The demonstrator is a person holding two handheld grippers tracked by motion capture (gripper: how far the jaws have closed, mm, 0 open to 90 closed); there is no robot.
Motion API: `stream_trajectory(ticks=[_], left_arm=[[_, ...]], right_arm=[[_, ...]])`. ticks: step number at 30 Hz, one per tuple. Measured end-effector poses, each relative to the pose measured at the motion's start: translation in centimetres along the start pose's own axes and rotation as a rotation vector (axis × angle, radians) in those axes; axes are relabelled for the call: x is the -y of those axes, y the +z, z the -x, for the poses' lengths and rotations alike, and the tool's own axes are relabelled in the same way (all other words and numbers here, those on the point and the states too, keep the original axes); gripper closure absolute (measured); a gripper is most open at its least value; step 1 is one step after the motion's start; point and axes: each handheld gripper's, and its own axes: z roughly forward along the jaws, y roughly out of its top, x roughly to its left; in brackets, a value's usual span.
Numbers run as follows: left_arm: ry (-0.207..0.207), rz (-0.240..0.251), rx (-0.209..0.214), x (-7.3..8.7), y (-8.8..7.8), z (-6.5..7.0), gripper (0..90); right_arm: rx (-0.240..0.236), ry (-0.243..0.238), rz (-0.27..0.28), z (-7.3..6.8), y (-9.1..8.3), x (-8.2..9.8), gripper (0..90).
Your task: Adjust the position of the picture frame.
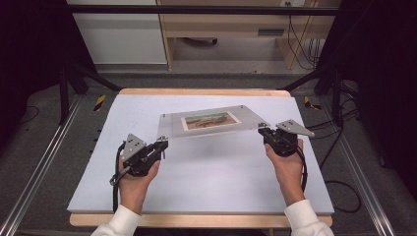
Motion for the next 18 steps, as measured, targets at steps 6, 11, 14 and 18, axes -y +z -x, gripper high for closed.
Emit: stream_trajectory(ticks=[6,11,14,18], left_arm=[[0.009,-0.001,0.026,0.1,0.7,0.2,81.4],[0.023,-0.003,0.058,0.1,1.1,0.2,81.2],[0.042,-0.006,0.075,0.1,1.4,0.2,81.1],[0.046,-0.017,0.092,0.3,1.8,0.3,81.1]], right_arm=[[0.031,0.018,-0.002,0.3,-0.9,0.7,84.8],[0.057,0.030,-0.006,0.3,-1.8,1.2,84.7],[0.074,0.029,-0.001,0.3,-2.4,1.8,84.5],[0.089,0.036,-0.001,0.2,-3.2,2.7,84.1]])
